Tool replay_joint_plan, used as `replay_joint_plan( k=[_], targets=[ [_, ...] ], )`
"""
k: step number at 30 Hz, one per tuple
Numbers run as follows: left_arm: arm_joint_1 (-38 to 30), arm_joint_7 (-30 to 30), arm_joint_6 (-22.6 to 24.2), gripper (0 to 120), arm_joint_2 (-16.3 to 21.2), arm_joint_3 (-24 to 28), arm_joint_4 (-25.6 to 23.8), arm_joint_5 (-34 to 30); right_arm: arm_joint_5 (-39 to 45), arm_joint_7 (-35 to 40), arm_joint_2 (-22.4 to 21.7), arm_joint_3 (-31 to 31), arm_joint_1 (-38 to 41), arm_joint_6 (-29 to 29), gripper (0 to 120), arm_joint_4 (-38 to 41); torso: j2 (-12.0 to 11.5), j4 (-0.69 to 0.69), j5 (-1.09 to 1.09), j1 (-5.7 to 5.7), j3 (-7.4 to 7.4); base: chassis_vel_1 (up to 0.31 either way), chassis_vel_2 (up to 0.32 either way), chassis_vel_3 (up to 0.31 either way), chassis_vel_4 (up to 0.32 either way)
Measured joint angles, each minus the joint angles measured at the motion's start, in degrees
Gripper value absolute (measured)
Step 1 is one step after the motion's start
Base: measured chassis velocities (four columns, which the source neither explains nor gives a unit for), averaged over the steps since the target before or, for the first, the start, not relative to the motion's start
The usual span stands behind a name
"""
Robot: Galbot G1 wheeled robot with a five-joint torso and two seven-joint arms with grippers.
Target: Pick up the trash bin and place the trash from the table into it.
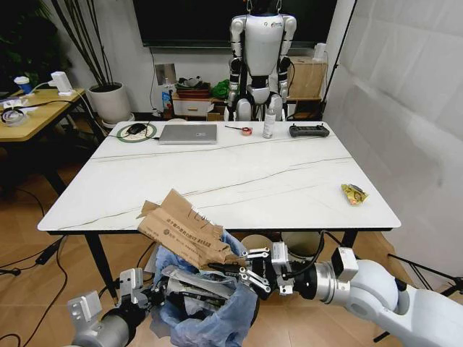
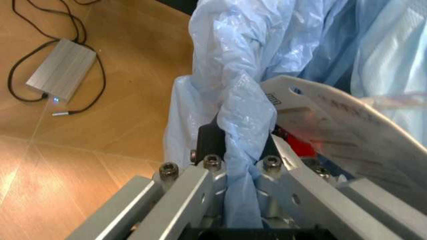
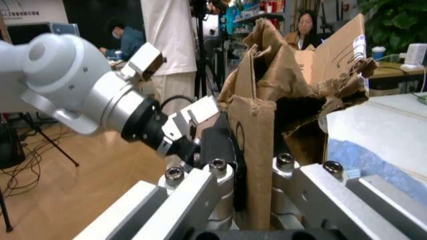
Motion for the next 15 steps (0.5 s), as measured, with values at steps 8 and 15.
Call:
replay_joint_plan(
  k=[8, 15],
  targets=[
    [0.37, -0.19, 0.17, 0, -0.14, -0.56, 0.0, 0.12, -2.44, -0.75, 2.95, -0.55, -1.1, 0.62, 0, -2.78, 0.0, 0.0, 0.01, 0.0, 0.0, 0.0, 0.0, 0.0, 0.0],
    [0.73, -0.53, 0.49, 0, 0.35, -1.82, 0.0, 0.39, -4.17, -1.5, 4.66, -1.55, -1.65, 0.67, 0, -3.83, 0.0, 0.0, 0.01, 0.0, 0.0, 0.0, 0.0, 0.0, 0.0]
  ],
)
